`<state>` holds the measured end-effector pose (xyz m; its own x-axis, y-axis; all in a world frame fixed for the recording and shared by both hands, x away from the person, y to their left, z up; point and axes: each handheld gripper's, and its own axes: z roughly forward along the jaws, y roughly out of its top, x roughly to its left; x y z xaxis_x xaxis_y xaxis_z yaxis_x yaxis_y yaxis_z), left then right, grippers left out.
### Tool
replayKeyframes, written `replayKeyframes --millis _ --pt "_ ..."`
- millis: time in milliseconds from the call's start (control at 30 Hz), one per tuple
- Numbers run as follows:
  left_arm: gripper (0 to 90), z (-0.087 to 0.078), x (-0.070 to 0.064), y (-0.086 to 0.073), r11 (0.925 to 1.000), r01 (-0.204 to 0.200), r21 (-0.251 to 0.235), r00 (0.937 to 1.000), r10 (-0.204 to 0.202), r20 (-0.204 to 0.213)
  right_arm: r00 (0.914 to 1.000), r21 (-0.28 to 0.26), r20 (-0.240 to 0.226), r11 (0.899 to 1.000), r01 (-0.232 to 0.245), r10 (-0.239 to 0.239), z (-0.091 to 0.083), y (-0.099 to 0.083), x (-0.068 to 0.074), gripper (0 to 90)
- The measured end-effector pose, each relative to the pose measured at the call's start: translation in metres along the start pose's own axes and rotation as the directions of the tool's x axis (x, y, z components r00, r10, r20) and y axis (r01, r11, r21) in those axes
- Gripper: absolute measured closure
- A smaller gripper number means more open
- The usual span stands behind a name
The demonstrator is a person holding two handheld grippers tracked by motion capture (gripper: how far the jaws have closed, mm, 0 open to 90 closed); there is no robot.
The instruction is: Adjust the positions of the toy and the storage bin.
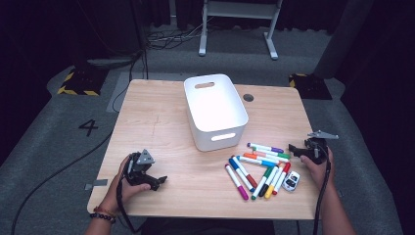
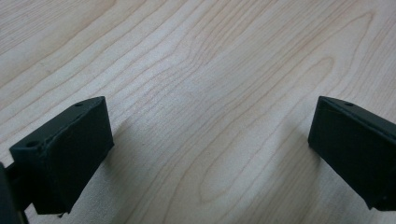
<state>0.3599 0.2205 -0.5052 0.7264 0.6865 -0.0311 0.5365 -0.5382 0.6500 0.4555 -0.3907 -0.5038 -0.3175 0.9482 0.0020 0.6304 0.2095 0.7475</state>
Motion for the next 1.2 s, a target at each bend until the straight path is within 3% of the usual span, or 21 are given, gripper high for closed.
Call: replayKeyframes --millis 167,433,567,700,767,933,1067,1133,1200 --pt "0.2 0.0 0.0 0.0 1.0 0.0 -0.001 1.0 0.0 0.0 1.0 -0.001 -0.004 1.0 -0.003 0.003 0.0 0.0 0.0 19.8" --pt "0.1 0.0 0.0 0.0 1.0 0.0 0.0 1.0 0.0 0.0 0.998 -0.031 -0.055 0.999 -0.032 0.031 -0.004 -0.002 -0.006 24.3" --pt "0.2 0.0 0.0 0.0 1.0 0.0 0.0 1.0 0.0 0.0 0.9979 -0.041 -0.065 0.999 -0.002 -0.001 -0.01 0.004 -0.001 24.5" --pt "0.2 0.0 0.0 0.0 1.0 0.0 0.0 1.0 0.0 0.0 0.9957 -0.088 -0.084 0.996 0.03 -0.037 -0.021 0.013 0.005 24.2" --pt "0.2 0.0 0.0 0.0 1.0 0.0 0.0 1.0 0.0 0.0 0.9934 -0.112 -0.083 0.991 0.069 -0.079 -0.031 0.024 0.015 23.6" --pt "0.2 0.0 0.0 0.0 1.0 0.0 0.0 1.0 0.0 -0.001 0.9866 -0.156 -0.113 0.983 0.1 -0.118 -0.043 0.041 0.033 23.9" --pt "0.2 0.0 0.0 0.0 1.0 0.0 0.0 1.0 0.0 0.0 0.9777 -0.186 -0.16 0.977 0.106 -0.136 -0.046 0.055 0.051 24.4" --pt "0.2 0.0 0.0 0.0 1.0 0.0 0.0 1.0 0.0 0.0 0.974 -0.187 -0.162 0.974 0.127 -0.158 -0.046 0.058 0.056 24.6" --pt "0.2 0.0 0.0 0.0 1.0 0.0 0.0 1.0 0.0 -0.001 0.9695 -0.195 -0.168 0.97 0.145 -0.178 -0.045 0.07 0.07 25.2"
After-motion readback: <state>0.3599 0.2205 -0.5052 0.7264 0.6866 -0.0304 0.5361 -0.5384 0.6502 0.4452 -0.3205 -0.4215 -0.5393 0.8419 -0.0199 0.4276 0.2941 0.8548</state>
